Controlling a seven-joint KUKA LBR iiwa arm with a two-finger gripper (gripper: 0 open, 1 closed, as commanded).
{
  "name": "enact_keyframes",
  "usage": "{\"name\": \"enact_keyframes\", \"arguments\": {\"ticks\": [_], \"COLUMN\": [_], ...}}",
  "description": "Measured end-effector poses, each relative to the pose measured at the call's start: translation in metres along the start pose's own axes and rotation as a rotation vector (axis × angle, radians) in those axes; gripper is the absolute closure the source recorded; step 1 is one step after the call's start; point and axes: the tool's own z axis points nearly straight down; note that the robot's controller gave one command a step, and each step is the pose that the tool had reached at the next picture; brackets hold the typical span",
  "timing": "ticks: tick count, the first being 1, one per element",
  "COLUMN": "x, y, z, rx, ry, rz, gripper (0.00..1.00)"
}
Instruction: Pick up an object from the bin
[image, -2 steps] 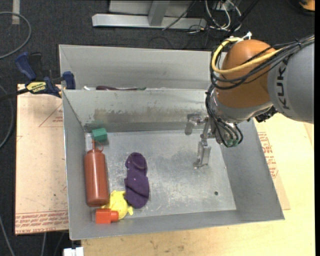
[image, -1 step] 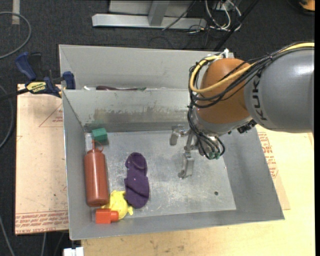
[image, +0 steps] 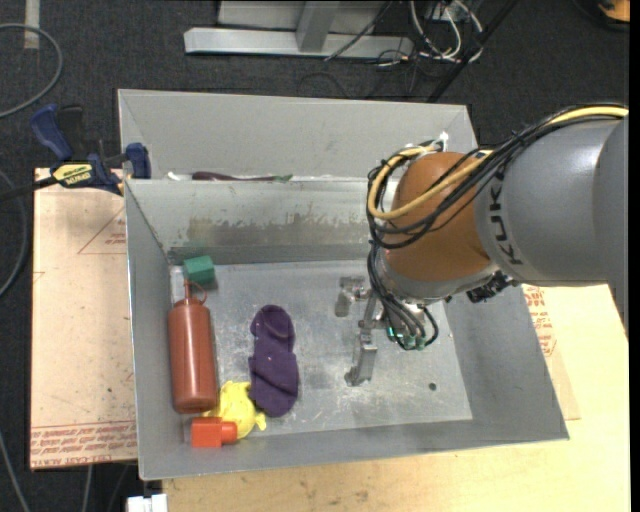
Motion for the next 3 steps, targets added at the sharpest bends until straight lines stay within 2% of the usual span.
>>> {"name": "enact_keyframes", "arguments": {"ticks": [1, 2, 3], "x": [0.022, 0.021, 0.047], "y": [-0.026, -0.025, 0.035], "z": [0.0, -0.001, 0.067], "rx": [0.003, 0.003, 0.002], "ry": [-0.005, -0.008, -0.004], "rz": [0.157, 0.154, 0.117], "gripper": [0.0, 0.0, 1.0]}}
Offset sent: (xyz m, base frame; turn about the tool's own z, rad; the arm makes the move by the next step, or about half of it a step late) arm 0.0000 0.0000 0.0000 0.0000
